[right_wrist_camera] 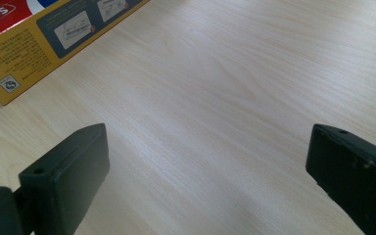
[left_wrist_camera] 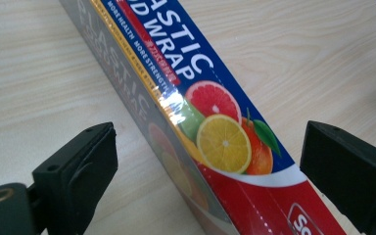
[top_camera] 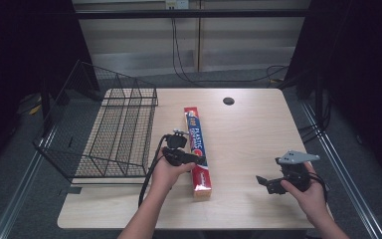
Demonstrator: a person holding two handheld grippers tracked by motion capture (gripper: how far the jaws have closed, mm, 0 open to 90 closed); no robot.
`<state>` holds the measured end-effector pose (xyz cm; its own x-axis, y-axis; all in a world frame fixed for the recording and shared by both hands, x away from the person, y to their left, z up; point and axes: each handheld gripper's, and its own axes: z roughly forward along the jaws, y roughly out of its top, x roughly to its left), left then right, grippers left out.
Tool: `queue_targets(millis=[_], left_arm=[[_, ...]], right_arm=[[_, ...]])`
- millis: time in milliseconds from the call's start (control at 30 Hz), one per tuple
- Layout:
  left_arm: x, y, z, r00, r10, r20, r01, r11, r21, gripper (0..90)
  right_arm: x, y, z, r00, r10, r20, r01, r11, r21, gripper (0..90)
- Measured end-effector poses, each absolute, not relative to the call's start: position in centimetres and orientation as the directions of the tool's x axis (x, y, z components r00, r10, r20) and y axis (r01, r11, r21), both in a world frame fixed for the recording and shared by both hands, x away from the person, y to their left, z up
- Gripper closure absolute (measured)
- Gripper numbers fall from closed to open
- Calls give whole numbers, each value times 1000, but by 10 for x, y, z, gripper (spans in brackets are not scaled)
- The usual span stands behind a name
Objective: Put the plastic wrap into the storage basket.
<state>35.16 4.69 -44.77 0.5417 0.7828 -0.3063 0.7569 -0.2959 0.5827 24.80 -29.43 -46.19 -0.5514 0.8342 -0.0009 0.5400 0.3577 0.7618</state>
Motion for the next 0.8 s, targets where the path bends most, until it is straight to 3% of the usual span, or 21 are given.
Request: queue_targets(millis=[167,800], left_arm=[[356,46,-450,532,787,-312,767,-293,570,114],[365,38,-457,490,816,-307,792,-271,547,124]], right_arm=[[248,-295,-462,-553,833,3,542,357,761,23],[248,-295,-460,-552,834,0,536,356,766,23]])
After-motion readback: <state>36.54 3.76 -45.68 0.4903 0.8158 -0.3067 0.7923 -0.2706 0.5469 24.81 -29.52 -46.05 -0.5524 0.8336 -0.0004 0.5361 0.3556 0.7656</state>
